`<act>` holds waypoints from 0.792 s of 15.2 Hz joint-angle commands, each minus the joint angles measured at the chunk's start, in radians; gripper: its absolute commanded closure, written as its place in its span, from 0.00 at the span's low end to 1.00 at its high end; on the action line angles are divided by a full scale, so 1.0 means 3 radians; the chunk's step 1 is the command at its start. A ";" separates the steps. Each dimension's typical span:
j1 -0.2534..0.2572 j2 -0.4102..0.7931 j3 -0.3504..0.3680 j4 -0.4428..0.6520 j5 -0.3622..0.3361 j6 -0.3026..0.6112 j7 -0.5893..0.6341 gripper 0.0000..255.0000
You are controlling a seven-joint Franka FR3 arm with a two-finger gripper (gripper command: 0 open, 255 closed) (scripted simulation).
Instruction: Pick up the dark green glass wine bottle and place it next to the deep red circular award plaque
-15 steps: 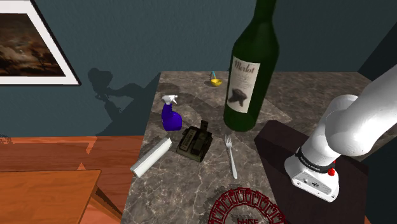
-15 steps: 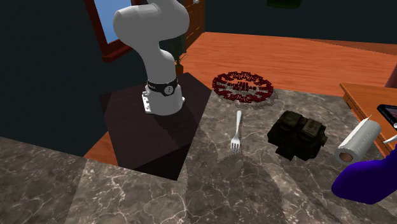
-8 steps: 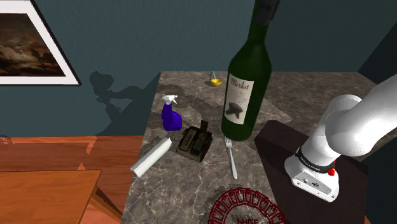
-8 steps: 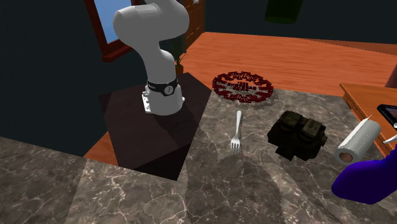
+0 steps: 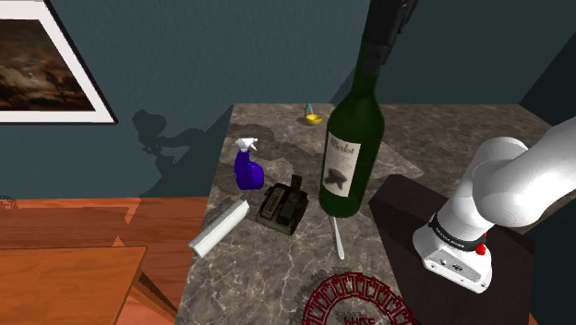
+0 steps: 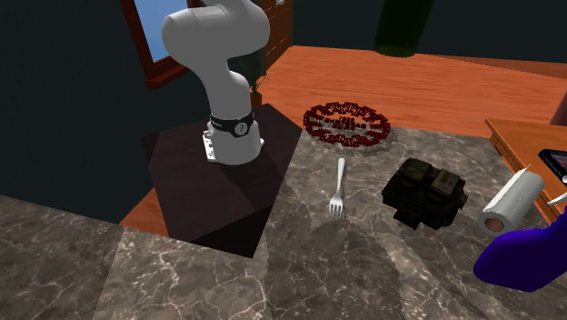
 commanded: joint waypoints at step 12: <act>0.0091 -0.0374 -0.0043 -0.0933 0.0123 0.0579 -0.0080 1.00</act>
